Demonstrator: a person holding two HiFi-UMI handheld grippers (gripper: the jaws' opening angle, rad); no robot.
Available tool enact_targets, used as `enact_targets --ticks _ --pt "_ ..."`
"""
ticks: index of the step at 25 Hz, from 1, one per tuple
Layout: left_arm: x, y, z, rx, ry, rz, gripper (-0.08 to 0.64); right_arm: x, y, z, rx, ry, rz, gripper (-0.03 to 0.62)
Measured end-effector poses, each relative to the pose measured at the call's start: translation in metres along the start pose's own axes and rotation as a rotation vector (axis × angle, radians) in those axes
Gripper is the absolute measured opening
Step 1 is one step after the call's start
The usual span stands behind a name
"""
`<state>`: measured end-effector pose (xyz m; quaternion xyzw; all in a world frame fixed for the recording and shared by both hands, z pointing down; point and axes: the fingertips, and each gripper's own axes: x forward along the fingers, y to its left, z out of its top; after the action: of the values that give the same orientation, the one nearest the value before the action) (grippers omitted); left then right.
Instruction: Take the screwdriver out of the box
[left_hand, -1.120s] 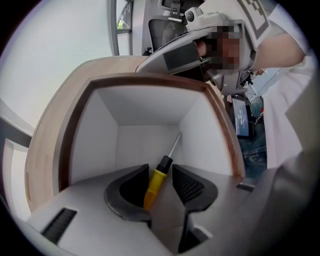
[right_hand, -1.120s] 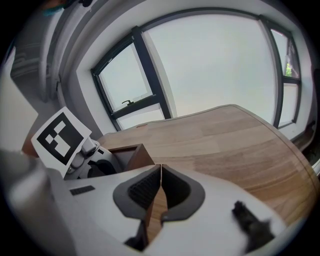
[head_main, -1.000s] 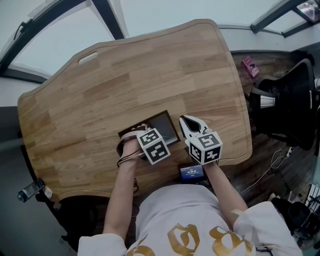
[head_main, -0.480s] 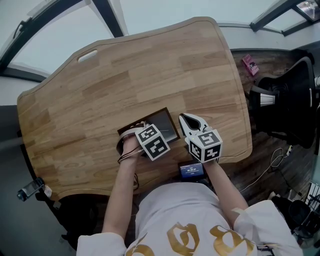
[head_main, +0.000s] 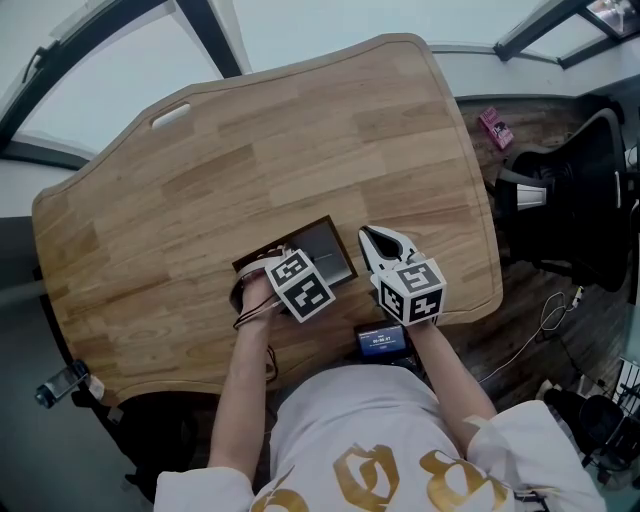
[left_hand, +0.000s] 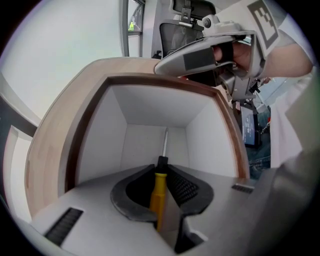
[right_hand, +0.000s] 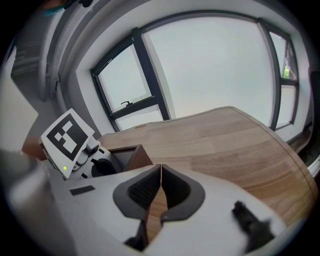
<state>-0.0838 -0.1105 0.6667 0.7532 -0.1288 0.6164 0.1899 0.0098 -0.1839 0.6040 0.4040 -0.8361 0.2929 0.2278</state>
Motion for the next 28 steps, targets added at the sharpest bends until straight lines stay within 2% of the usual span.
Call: enact_targets --ticks 10,21,28 --pt "-0.003 0.001 -0.003 -0.025 0.000 0.009 0.080 -0.001 -0.005 0.002 0.001 -0.005 -0.008 0.032" --pt "-0.010 0.001 0.002 -0.073 -0.053 -0.017 0.080 -0.004 -0.004 0.004 -0.001 -0.013 -0.009 0.032" --pt "-0.025 0.004 0.004 -0.139 -0.121 0.002 0.080 -0.011 -0.001 0.009 -0.010 -0.032 -0.012 0.032"
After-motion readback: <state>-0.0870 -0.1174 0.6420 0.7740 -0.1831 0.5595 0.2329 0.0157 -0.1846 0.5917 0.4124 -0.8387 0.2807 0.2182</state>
